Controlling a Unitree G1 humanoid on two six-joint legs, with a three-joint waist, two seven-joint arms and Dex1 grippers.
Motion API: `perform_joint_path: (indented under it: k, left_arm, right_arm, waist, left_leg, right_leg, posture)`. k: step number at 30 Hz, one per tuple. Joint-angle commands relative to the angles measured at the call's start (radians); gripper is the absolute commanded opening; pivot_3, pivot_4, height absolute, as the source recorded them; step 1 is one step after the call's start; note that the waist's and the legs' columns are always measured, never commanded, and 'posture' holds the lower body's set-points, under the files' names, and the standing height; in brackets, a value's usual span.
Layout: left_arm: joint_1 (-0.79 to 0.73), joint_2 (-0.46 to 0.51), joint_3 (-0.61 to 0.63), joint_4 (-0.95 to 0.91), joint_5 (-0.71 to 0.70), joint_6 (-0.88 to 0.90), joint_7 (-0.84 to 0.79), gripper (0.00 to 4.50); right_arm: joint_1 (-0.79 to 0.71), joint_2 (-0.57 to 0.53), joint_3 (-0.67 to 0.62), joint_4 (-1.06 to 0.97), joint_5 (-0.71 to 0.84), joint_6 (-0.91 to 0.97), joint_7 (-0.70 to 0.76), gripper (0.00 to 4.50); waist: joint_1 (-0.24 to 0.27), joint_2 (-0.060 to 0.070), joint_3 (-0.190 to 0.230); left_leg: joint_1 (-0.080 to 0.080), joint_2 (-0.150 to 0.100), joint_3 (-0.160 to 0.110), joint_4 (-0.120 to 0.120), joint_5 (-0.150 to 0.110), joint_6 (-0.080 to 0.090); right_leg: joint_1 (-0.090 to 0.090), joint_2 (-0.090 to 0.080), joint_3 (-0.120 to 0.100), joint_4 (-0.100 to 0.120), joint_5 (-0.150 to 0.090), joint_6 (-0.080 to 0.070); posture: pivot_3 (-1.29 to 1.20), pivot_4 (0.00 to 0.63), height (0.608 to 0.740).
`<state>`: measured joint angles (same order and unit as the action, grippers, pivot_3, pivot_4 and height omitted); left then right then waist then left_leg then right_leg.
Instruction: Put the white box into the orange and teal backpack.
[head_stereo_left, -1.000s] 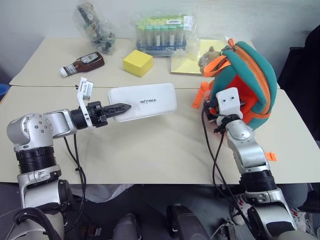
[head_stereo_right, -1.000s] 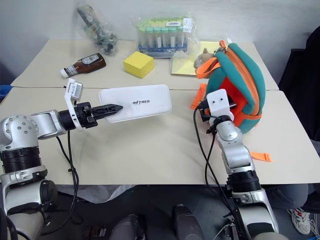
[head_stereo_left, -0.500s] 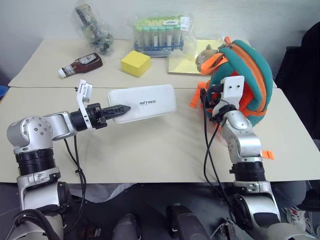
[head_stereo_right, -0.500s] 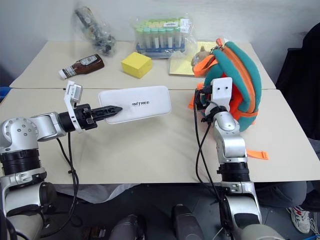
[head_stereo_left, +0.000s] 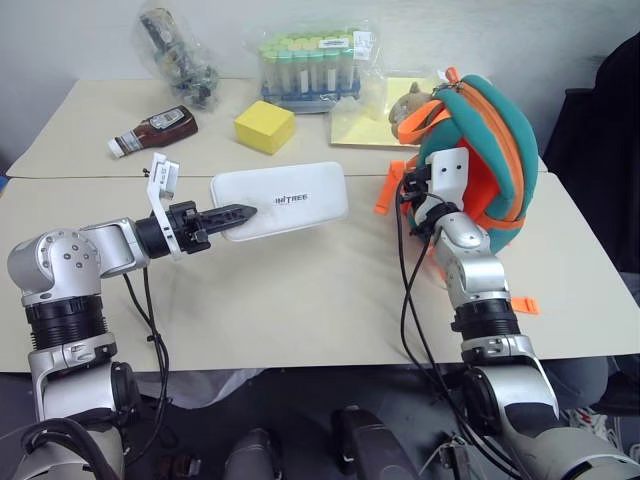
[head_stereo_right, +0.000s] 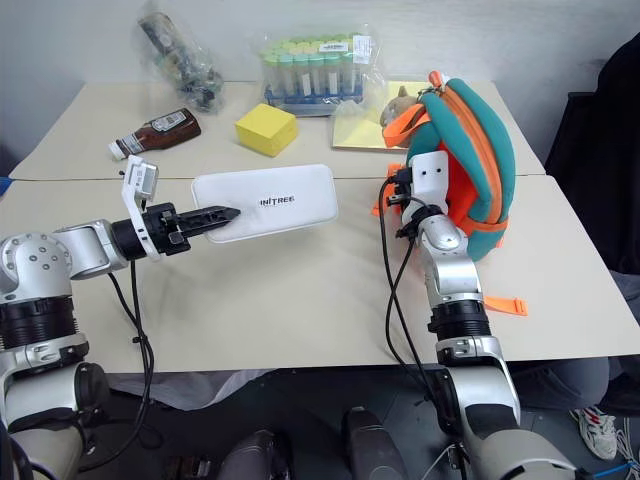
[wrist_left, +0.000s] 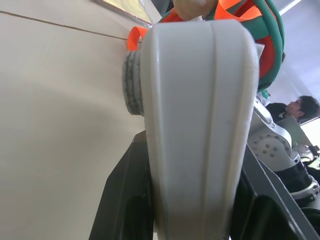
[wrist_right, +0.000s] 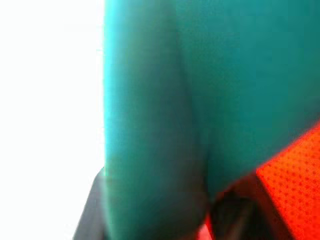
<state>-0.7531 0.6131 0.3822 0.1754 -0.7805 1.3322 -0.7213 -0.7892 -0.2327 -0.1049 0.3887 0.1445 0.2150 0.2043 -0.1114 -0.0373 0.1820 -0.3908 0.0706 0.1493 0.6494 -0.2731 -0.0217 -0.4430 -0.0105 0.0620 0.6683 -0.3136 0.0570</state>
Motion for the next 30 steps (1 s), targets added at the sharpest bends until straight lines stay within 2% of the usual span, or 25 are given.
perform_joint_path:
  k: [1, 4, 7, 15, 21, 26, 30]
  left_arm:
    - [-0.034, 0.03, 0.027, 0.005, -0.018, -0.048, -0.017, 1.3]
    - [-0.053, 0.054, 0.014, 0.03, -0.013, -0.081, -0.041, 1.3]
    - [-0.101, 0.092, 0.0, 0.082, -0.005, -0.134, -0.089, 1.3]
    - [-0.208, 0.154, -0.048, 0.153, -0.016, -0.231, -0.254, 1.3]
    - [-0.252, 0.167, -0.076, 0.106, -0.064, -0.231, -0.393, 1.3]
    - [-0.274, 0.16, -0.123, 0.045, -0.061, -0.259, -0.45, 1.3]
    - [-0.265, 0.149, -0.221, 0.011, 0.029, -0.395, -0.488, 1.3]
  right_arm:
    - [0.041, -0.042, -0.026, -0.258, 0.182, 0.105, 0.191, 0.03]
    - [0.095, -0.104, -0.044, -0.471, 0.382, 0.306, 0.325, 0.03]
    - [0.146, -0.254, -0.07, -0.675, 0.605, 0.515, 0.481, 0.03]
    - [0.183, -0.576, -0.178, -0.826, 0.966, 0.768, 0.725, 0.03]
    - [0.279, -0.724, -0.247, -0.833, 1.097, 0.846, 0.826, 0.03]
    - [0.355, -0.767, -0.272, -0.82, 1.11, 0.851, 0.84, 0.03]
    - [0.359, -0.77, -0.284, -0.803, 1.136, 0.851, 0.825, 0.03]
  waist:
    - [0.002, 0.0, 0.0]
    - [0.003, 0.001, 0.0]
    - [0.011, 0.001, 0.001]
    - [0.024, 0.001, 0.002]
    - [0.034, 0.0, 0.002]
    - [0.035, 0.0, 0.002]
    - [0.035, 0.0, 0.002]
  left_leg:
    - [0.0, 0.0, 0.0, 0.0, 0.0, 0.0]
    - [0.0, 0.001, -0.001, -0.001, 0.0, -0.001]
    - [0.0, 0.001, -0.001, -0.001, 0.0, -0.001]
    - [-0.001, 0.001, -0.001, -0.002, -0.001, 0.0]
    - [-0.004, 0.001, -0.002, -0.001, -0.002, 0.003]
    - [-0.006, 0.0, -0.002, 0.002, -0.004, 0.005]
    - [-0.006, 0.001, -0.003, 0.003, -0.004, 0.005]
  right_leg:
    - [0.0, 0.0, 0.0, 0.0, 0.0, 0.0]
    - [0.0, 0.001, -0.001, -0.001, 0.0, 0.0]
    - [0.0, 0.001, -0.001, -0.001, 0.0, 0.0]
    - [0.0, 0.001, -0.001, -0.004, 0.0, 0.0]
    - [0.0, 0.001, -0.002, -0.008, 0.0, 0.0]
    - [0.0, 0.0, -0.002, -0.009, 0.0, 0.0]
    - [0.0, 0.0, -0.002, -0.007, 0.0, 0.0]
  posture:
    - [0.0, 0.15, 0.74]
    - [0.0, 0.15, 0.74]
    - [0.0, 0.15, 0.74]
    - [0.0, 0.15, 0.74]
    - [0.0, 0.15, 0.74]
    - [0.0, 0.15, 0.74]
    - [0.0, 0.15, 0.74]
